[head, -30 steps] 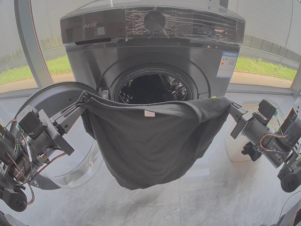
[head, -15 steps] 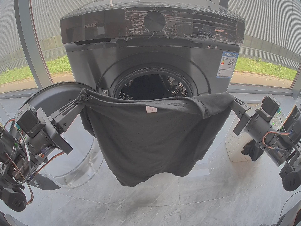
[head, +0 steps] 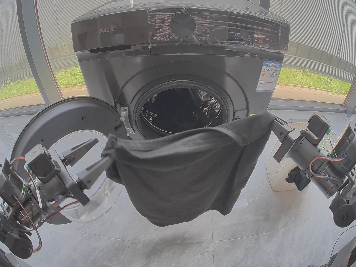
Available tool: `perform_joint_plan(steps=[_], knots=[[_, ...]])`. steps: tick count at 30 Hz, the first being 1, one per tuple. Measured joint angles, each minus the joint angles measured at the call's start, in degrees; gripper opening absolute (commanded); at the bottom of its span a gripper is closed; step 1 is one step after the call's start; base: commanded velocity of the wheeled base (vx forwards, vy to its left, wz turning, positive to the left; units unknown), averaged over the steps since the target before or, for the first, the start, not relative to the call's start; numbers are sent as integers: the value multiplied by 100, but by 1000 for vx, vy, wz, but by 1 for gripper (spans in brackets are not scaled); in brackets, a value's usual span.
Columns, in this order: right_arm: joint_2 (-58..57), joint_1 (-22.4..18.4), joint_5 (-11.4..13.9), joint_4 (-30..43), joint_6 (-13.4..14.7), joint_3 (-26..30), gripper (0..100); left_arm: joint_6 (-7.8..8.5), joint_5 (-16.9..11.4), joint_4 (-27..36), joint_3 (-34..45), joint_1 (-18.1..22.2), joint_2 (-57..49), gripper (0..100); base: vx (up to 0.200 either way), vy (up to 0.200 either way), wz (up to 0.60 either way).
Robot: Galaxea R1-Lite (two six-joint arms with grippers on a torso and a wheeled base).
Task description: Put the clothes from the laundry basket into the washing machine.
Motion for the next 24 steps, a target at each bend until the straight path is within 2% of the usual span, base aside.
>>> perform_joint_plan(steps=[6, 14, 19, 24], knots=[[280, 89, -4, 6, 24, -334, 0, 104, -416, 33, 549, -110, 310, 100, 0, 0, 0], [634, 378, 0, 4, 39, -878, 0, 132, -666, 12, 652, -391, 959, 100, 0, 0, 0], [813, 612, 5, -104, 39, -990, 0, 228, -720, 9, 433, -556, 1512, 100, 0, 0, 0], [961, 824, 2, -202, 41, -1018, 0, 383, -696, 1, -163, -619, 2250, 100, 0, 0, 0]])
